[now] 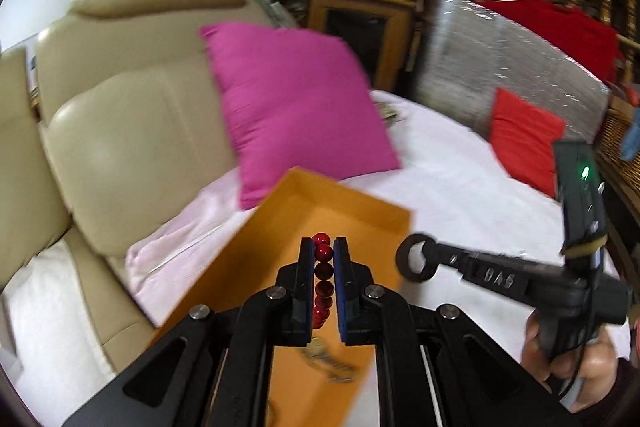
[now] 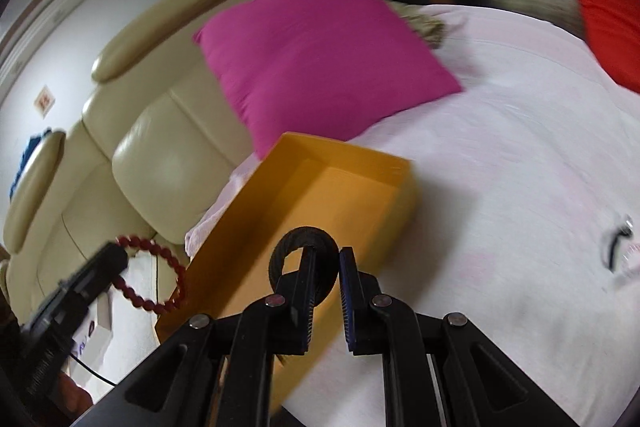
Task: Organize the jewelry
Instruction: 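Carry the red bracelet into the box with the left tool while the right drops the hair tie, then move both open tools back over the remaining jewelry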
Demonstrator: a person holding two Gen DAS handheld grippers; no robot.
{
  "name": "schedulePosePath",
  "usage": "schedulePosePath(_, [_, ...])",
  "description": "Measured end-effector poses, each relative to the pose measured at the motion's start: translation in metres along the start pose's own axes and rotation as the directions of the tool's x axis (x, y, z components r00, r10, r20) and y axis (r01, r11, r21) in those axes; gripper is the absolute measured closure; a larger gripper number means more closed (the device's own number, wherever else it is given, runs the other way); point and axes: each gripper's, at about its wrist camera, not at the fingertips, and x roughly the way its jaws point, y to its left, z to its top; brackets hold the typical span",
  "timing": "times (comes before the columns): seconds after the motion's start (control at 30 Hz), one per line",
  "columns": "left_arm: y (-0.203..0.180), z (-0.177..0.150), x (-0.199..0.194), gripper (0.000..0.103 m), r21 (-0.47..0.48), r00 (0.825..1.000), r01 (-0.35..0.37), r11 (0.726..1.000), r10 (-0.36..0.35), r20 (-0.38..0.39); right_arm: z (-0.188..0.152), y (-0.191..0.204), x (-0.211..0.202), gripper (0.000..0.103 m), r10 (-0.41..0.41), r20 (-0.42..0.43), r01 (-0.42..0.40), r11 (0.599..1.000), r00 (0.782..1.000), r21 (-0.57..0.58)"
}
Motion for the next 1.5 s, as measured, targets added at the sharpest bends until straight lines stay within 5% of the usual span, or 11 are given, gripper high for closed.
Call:
schedulePosePath(0.3, [0.051,-0.025,0.040,0.094,-0.009,0.989,-0.101,0.995,0.100,-0.105,0.009,0.045,0.069,0.090,-0.059,-0.097,0.052,0.996,0.994,-0.071])
schedulePosePath(0.63, [0.068,-0.043,0.073,0.094,0.017,0.963,-0.166,0.986,0.166,-0.211,0.008,0.038,0.103,0.089,-0.129,-0.151,0.123,0.991,0.980,-0.048])
schedulePosePath(0.73, [0.070,-0.044,0.078,0.084,0.021,0.952,-0.189,0.982,0.189,-0.242,0.009,0.034,0.102,0.078,-0.127,-0.150,0.126,0.992,0.980,-0.017])
schedulePosePath(0.8, [0.069,-0.043,0.075,0.059,0.024,0.950,-0.204,0.979,0.203,-0.236,0.010,0.032,0.093,0.069,-0.102,-0.122,0.102,0.995,0.987,-0.002])
schedulePosePath(0.83, [0.069,-0.041,0.072,0.039,0.021,0.950,-0.217,0.976,0.216,-0.226,0.012,0.030,0.085,0.056,-0.087,-0.098,0.087,0.996,0.991,0.004])
schedulePosePath(0.87, [0.068,-0.040,0.068,0.036,0.018,0.952,-0.223,0.975,0.222,-0.211,0.012,0.029,0.077,0.040,-0.078,-0.070,0.078,0.997,0.994,0.007])
schedulePosePath(1.2, [0.018,-0.019,0.023,0.036,0.069,0.975,-0.188,0.980,0.195,-0.109,0.005,-0.027,-0.041,0.039,-0.123,0.167,0.115,0.992,0.978,0.057])
schedulePosePath(1.5, [-0.105,-0.022,0.006,0.034,0.220,0.997,-0.041,0.975,0.053,-0.050,-0.056,-0.181,-0.178,0.039,-0.272,0.259,0.181,0.928,0.927,0.327])
